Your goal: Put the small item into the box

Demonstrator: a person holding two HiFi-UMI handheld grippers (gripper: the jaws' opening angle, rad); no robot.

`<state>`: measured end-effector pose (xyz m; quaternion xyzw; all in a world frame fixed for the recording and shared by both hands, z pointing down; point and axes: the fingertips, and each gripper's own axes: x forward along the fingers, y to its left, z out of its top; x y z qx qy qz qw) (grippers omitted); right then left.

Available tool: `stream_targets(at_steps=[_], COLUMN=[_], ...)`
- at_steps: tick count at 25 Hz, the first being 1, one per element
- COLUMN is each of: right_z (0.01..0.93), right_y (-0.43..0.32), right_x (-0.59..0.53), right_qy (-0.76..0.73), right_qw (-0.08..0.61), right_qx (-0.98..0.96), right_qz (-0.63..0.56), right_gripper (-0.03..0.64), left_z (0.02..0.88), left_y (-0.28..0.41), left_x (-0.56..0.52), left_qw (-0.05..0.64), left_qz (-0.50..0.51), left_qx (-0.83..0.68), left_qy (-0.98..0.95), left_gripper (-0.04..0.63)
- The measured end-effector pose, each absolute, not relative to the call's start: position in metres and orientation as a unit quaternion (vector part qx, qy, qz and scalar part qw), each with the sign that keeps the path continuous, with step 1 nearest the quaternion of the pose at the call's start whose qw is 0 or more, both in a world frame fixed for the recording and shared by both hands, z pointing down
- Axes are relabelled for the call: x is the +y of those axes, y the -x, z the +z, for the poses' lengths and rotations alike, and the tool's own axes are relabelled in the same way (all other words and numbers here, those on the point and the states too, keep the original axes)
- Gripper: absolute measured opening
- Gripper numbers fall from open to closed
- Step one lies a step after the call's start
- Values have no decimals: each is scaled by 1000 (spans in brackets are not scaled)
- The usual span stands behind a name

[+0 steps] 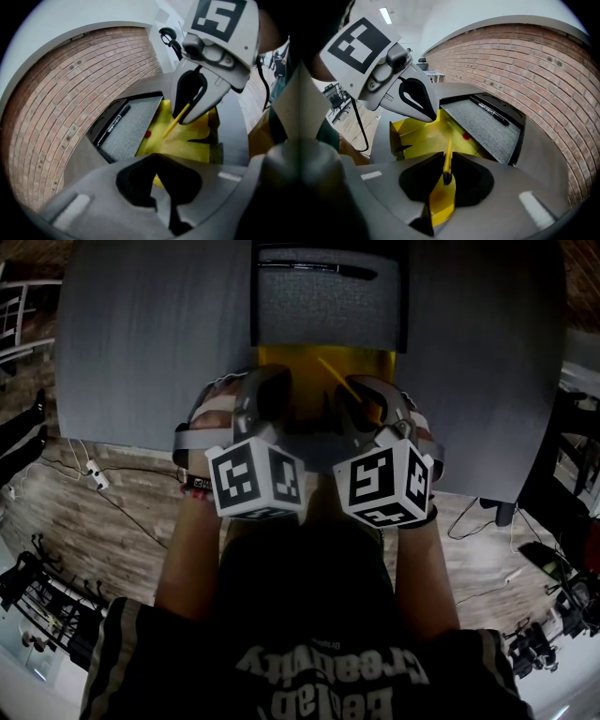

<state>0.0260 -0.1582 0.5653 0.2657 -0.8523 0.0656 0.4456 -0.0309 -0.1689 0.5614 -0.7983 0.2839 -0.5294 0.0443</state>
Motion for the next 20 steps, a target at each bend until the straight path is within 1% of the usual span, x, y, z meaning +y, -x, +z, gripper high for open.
stream_targets(at_steps=[7,12,20], right_z=[567,568,571], right_y=[-25,-23,-23], right_x=[-156,-156,-156], right_qy=[-263,-261,-260], right_qw=[448,447,450], right_qx=[-852,-853,-851], right_qz=[66,71,76], right_gripper=[67,95,95], left_z=[561,561,563], left_y=[32,33,34], left_x=[-169,-170,-170], left_qw=[45,44,44], left_qz=[-531,-530,-533], left_qx=[284,286,283], left_qy=[797,797,796], left_gripper=[2,2,2])
